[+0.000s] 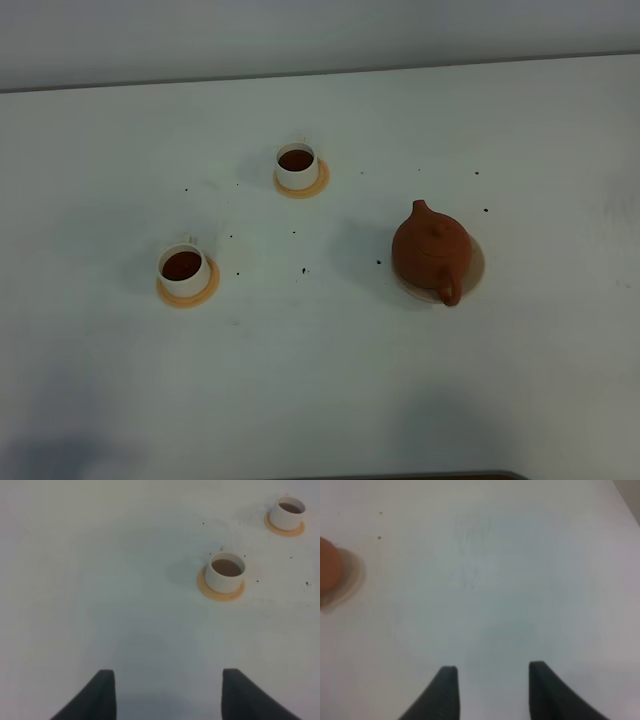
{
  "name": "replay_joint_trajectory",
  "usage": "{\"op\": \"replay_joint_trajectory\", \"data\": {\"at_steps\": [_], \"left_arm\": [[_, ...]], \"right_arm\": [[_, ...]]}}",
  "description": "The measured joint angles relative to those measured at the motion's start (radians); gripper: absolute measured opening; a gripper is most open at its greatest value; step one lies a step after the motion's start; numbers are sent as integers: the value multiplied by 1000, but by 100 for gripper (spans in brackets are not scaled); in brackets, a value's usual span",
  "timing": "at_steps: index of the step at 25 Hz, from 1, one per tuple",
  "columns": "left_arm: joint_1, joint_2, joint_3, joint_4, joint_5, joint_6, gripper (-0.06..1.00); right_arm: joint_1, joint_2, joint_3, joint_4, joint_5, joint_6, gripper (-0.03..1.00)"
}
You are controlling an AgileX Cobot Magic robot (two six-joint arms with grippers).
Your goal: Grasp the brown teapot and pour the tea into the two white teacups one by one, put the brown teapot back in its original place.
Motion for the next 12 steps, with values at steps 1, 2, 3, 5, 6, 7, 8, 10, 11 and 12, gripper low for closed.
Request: {"op": "replay_joint_trajectory", "data": {"at_steps": [1, 2, 3, 5, 6, 7, 8, 10, 11, 12], "left_arm": [[0, 0, 0, 0, 0, 0, 47], [0, 0, 0, 0, 0, -1, 47], [0, 0, 0, 0, 0, -1, 47], [0, 0, 0, 0, 0, -1, 47], [0, 0, 0, 0, 0, -1, 47], [0, 0, 0, 0, 0, -1, 47], [0, 0, 0, 0, 0, -1, 47], [0, 0, 0, 0, 0, -1, 47], [0, 0, 0, 0, 0, -1, 47], [0, 0, 0, 0, 0, -1, 47]], "right_arm": [[0, -7, 0, 0, -1, 0, 32], [0, -13, 0, 0, -1, 0, 32], [0, -17, 0, 0, -1, 0, 32], [0, -20, 0, 0, -1, 0, 32], [0, -20, 0, 0, -1, 0, 32], [0, -20, 0, 0, -1, 0, 32], [0, -20, 0, 0, -1, 0, 32], [0, -20, 0, 0, -1, 0, 32], [0, -20, 0, 0, -1, 0, 32], [0, -20, 0, 0, -1, 1, 32]]}}
